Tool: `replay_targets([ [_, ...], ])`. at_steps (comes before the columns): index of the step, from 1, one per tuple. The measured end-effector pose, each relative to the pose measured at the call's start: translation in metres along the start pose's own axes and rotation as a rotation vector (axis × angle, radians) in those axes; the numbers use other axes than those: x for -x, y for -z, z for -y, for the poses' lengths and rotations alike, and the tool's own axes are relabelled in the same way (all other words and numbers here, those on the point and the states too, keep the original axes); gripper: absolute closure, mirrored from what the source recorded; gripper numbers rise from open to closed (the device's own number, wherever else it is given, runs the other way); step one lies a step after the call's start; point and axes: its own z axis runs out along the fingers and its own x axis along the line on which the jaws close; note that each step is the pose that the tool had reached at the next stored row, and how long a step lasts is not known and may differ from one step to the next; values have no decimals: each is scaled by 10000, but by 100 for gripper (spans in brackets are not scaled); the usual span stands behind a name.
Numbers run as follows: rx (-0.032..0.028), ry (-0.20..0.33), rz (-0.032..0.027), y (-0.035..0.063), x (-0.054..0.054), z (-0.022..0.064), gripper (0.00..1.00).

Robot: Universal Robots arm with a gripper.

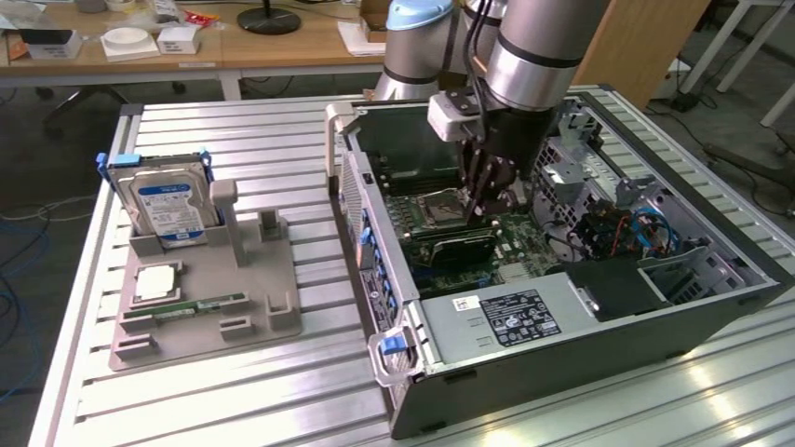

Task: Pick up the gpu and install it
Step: 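Insert the gpu into the slot, then press down on the gpu until it lock into place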

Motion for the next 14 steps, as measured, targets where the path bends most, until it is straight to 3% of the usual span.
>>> replay_targets([
  [6, -1, 0, 3, -105, -2, 3, 90],
  [14, 0, 1, 1, -109, -3, 3, 90],
])
